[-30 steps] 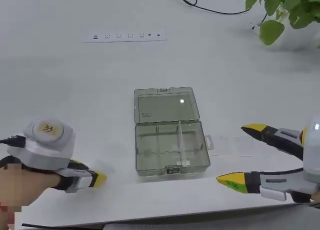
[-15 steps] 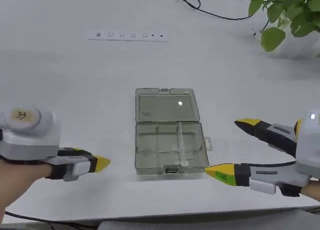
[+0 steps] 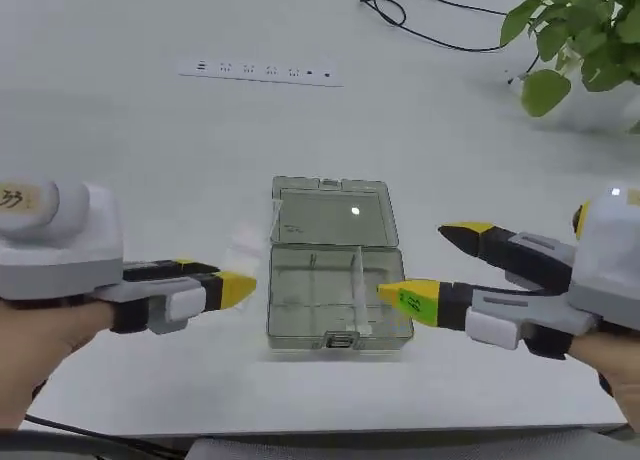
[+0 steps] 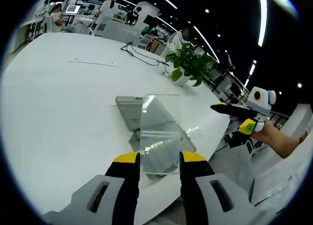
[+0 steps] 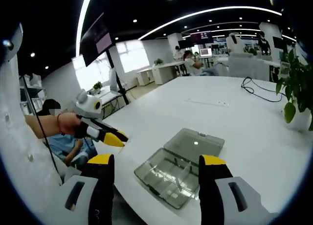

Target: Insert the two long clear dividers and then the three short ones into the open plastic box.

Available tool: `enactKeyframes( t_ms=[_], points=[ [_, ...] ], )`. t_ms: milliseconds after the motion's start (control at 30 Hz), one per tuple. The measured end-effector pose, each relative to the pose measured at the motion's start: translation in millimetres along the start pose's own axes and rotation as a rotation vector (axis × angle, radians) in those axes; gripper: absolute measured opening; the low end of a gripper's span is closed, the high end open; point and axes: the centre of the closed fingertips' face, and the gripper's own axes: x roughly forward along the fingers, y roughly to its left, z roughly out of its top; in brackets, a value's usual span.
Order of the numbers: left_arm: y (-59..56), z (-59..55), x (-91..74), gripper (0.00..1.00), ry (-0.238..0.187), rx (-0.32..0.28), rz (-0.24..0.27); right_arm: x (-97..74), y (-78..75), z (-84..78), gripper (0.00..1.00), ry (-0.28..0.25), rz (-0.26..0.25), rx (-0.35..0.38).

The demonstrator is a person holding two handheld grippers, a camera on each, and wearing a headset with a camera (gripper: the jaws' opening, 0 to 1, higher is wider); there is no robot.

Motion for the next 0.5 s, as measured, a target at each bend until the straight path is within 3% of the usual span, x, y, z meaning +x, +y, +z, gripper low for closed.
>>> enactKeyframes(
  t_ms=[100,300,500],
  points=[
    [-10.7,8.3,0.1,0.3,-0.036,0.022,-0.035,1.6,7.6,9.3,0.65,-0.024,0.013,0.01],
    [-39.0,29.3,-4.1,0.3,-0.148,0.056,-0.168,-2.5,16.0,27.1,0.61,-0.067,0.017,0.002],
    [-44.4,35.9,-5.1,0.3,-0.167,0.049,-0.19,-7.0,17.9,38.7,0.56,-0.1,0.013,0.01]
  ],
)
